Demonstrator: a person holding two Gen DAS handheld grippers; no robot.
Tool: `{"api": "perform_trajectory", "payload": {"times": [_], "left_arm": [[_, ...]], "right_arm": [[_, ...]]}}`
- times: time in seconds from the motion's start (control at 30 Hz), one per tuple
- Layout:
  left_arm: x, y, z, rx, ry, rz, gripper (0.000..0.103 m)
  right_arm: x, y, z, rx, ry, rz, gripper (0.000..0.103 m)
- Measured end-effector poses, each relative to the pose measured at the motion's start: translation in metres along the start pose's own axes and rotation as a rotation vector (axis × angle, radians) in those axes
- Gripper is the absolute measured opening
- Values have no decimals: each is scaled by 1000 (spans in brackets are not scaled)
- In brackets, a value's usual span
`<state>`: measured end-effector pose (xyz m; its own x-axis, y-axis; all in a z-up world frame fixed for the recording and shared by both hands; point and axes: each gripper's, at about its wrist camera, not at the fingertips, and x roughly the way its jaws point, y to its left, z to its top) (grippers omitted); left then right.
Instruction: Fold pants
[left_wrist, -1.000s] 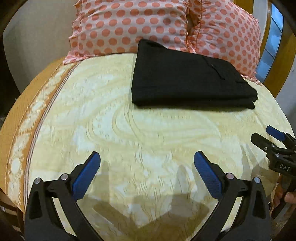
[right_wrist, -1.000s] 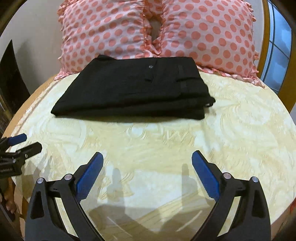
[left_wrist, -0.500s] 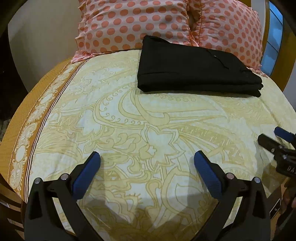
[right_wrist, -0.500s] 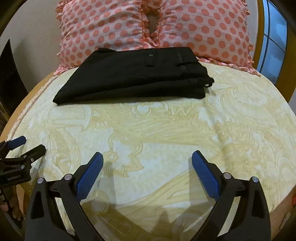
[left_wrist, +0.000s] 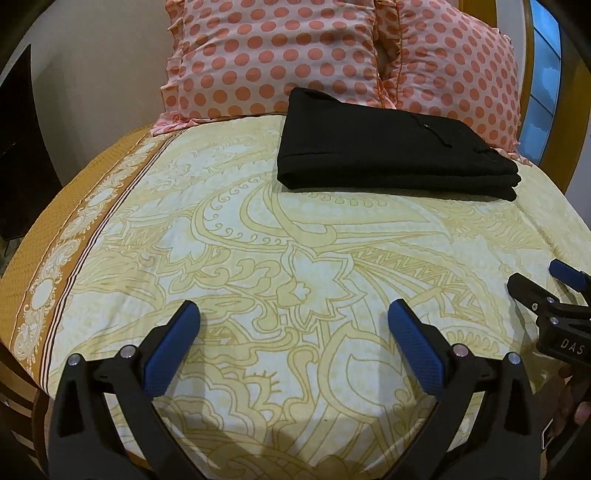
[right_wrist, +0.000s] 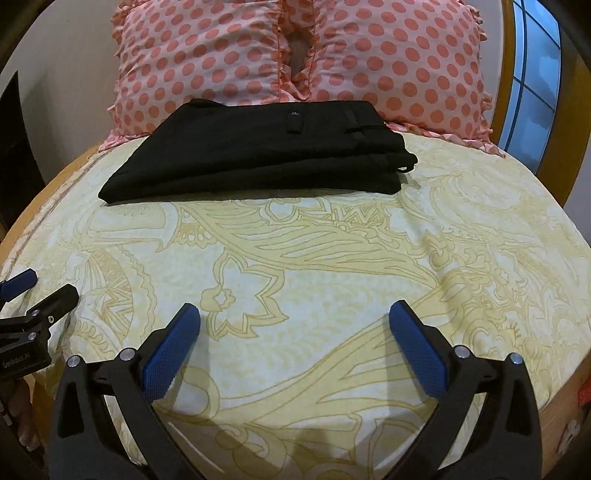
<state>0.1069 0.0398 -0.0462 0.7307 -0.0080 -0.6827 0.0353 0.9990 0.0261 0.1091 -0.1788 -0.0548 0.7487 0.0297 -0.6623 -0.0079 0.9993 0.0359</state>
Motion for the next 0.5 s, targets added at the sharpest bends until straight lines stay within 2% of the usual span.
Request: {"api": "perform_trajectory", "payload": {"times": [0.5], "left_arm": [[-1,-1,-5,0,-43,0,101]], "right_arm": [[-1,-1,-4,4,-33,-6,102]]}}
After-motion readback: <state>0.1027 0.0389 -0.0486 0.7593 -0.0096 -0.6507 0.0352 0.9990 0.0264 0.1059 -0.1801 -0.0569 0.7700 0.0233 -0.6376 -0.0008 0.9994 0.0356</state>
